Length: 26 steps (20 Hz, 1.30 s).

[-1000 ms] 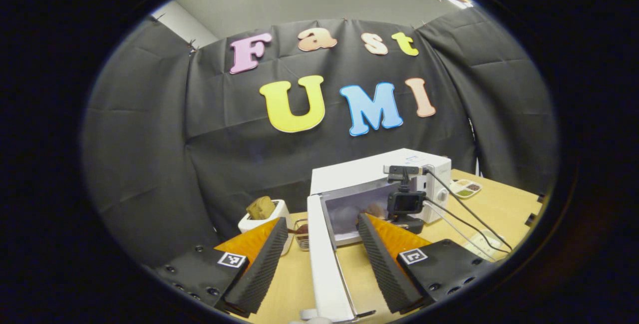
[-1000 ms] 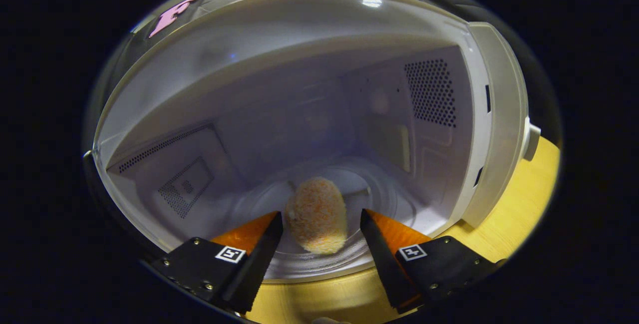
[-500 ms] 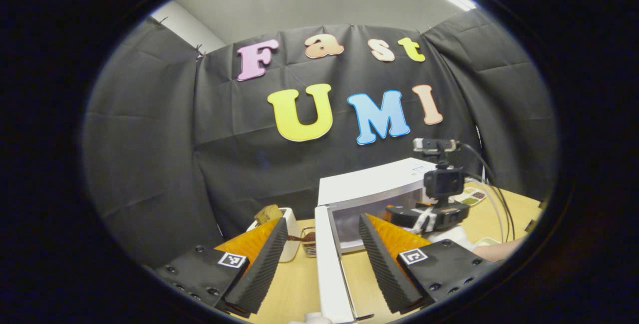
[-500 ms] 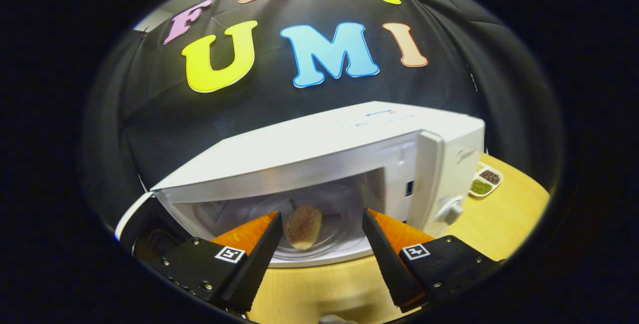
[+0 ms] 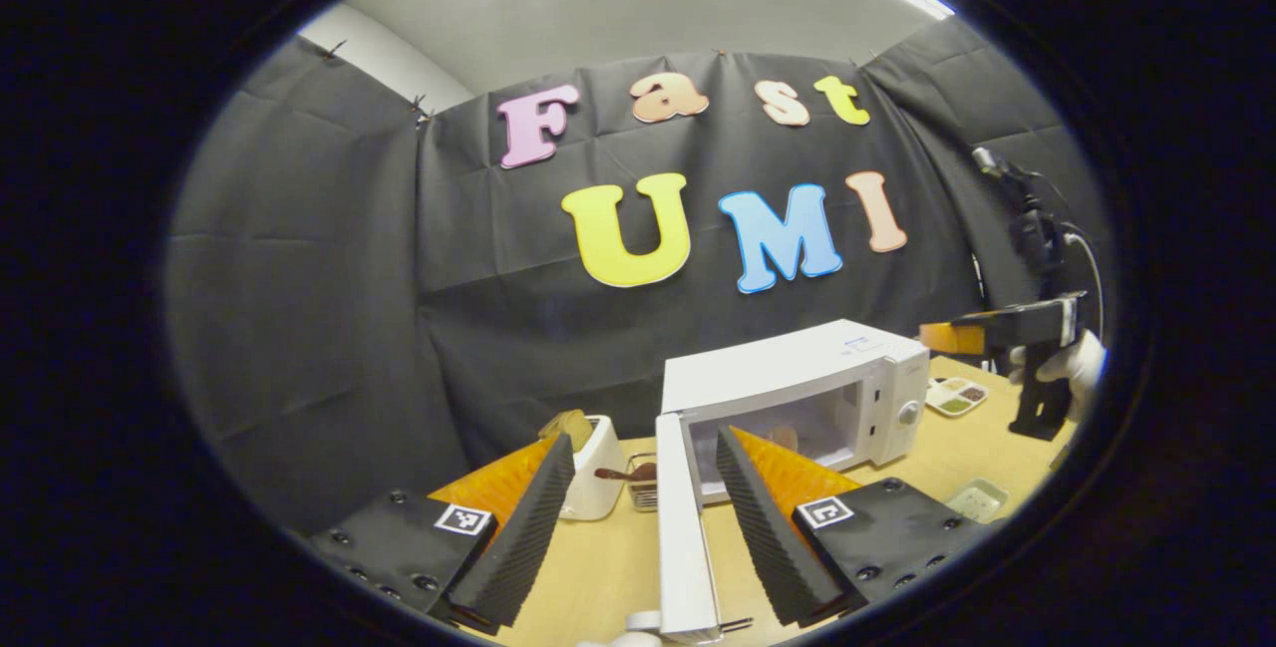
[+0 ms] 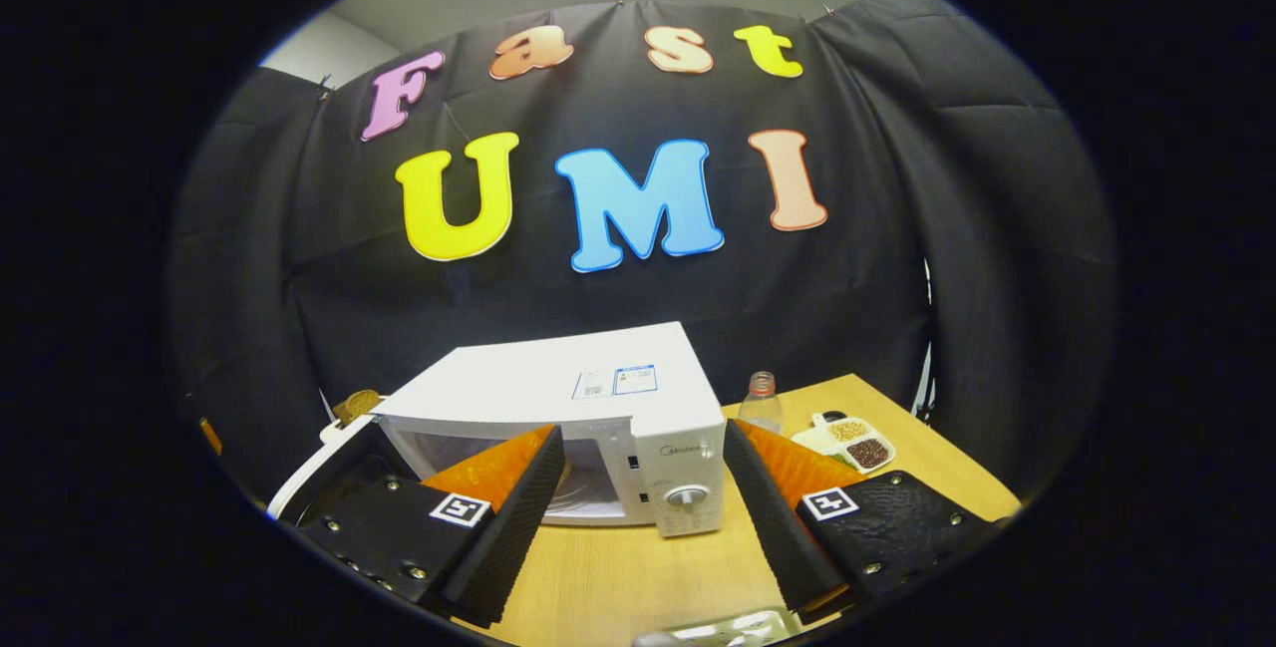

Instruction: Open the microwave oven with the left hand, put the food in, and close the microwave oven.

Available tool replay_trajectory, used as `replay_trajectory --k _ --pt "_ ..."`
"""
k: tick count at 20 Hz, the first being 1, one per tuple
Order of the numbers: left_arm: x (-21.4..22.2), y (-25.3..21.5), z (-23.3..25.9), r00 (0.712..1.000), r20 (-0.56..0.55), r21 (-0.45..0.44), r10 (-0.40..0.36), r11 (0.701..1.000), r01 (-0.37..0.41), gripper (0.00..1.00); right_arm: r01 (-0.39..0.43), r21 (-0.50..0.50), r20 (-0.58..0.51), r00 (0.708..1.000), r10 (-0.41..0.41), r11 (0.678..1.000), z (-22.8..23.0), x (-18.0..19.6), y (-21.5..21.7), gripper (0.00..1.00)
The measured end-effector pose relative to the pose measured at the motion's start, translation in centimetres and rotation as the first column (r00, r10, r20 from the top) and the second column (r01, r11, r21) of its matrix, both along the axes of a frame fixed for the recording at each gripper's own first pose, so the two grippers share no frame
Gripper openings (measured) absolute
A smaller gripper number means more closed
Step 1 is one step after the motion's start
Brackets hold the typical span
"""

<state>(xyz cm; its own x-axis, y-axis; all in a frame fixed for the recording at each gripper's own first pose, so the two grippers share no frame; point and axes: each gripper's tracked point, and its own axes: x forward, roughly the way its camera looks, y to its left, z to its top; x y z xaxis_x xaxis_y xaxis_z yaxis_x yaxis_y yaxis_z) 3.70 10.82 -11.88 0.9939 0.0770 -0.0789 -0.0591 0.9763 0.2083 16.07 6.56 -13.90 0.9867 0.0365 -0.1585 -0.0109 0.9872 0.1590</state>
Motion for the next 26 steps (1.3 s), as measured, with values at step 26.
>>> replay_trajectory --k 26 --pt "-7.9 8.3 -20.4 0.98 -0.166 0.031 0.111 0.994 -0.108 0.92 -0.229 -0.169 0.007 0.972 0.233 0.959 8.4 -11.1 4.8 0.98"
